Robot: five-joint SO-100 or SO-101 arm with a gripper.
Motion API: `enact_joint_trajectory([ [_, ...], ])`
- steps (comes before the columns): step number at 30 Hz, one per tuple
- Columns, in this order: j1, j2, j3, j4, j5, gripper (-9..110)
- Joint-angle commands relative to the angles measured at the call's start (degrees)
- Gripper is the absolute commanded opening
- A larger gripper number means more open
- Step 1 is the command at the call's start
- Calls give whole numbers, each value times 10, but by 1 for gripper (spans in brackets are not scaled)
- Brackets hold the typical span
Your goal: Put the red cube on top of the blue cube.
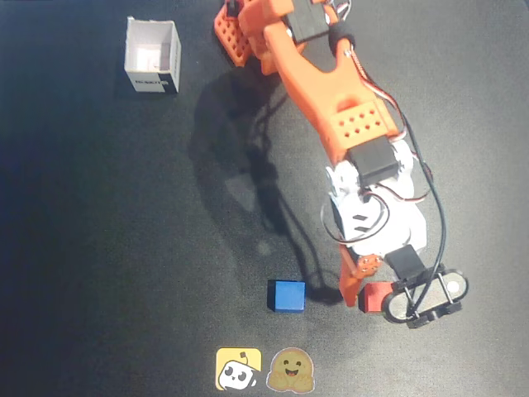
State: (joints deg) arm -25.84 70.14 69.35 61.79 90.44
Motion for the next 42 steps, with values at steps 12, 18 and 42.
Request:
enact_joint_trajectory([
  [12,-19,-48,-11,-56,33,24],
  [18,-30,-49,13,-64,32,24],
  [42,-29,-62,91,-155,43,24],
])
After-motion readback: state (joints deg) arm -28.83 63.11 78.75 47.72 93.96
